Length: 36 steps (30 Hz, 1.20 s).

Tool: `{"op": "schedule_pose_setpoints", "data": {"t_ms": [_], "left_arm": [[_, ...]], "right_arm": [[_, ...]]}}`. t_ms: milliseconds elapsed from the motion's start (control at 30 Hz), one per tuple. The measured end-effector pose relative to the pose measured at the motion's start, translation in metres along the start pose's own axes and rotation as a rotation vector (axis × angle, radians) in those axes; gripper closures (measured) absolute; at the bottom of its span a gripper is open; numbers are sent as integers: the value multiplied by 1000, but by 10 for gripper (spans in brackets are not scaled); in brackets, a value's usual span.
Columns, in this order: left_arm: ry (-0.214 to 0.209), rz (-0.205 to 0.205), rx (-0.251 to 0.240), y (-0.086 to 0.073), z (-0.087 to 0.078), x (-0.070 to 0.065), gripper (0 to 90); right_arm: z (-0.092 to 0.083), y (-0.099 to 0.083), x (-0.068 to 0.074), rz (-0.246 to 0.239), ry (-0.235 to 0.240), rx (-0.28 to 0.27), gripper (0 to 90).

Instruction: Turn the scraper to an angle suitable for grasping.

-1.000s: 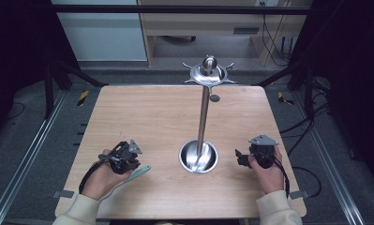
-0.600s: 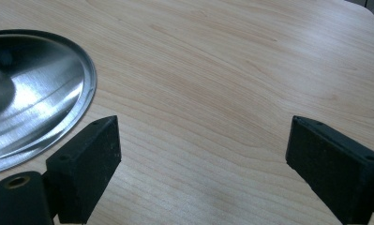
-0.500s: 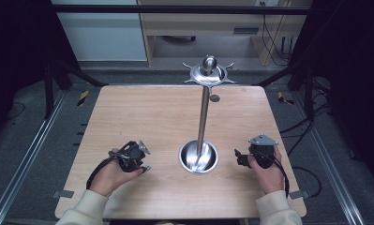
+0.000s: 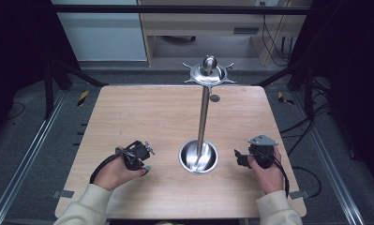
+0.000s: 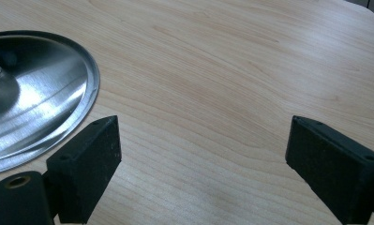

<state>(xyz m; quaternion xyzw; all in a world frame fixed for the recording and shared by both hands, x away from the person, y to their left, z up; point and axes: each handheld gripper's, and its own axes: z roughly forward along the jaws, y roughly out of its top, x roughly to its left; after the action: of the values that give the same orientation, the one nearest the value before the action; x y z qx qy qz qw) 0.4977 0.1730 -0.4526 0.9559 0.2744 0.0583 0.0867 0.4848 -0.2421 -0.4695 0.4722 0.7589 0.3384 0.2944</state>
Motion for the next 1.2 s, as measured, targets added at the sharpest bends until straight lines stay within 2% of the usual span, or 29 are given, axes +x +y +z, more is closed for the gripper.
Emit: {"op": "schedule_pose_setpoints", "data": {"t_ms": [133, 733, 800, 833, 933, 1100, 1200], "left_arm": [[-18, 2, 16, -1, 5, 3, 630], [-18, 26, 35, 1, 10, 2, 736], [-17, 24, 19, 0, 7, 2, 737], [-5, 12, -13, -3, 0, 2, 737], [2, 8, -36, -5, -7, 3, 739], [26, -2, -146, -12, -40, 5, 741], [25, -19, -206, -16, -55, 7, 742]], "right_arm": [[0, 0, 0, 0, 1, 1, 109], [-1, 0, -1, 4, -4, 2, 109], [0, 0, -1, 1, -4, 1, 109], [0, 0, 0, 1, -3, 0, 109], [0, 0, 0, -2, -4, 1, 109], [1, 0, 0, -1, -2, 2, 109], [0, 0, 0, -1, -3, 0, 110]]}}
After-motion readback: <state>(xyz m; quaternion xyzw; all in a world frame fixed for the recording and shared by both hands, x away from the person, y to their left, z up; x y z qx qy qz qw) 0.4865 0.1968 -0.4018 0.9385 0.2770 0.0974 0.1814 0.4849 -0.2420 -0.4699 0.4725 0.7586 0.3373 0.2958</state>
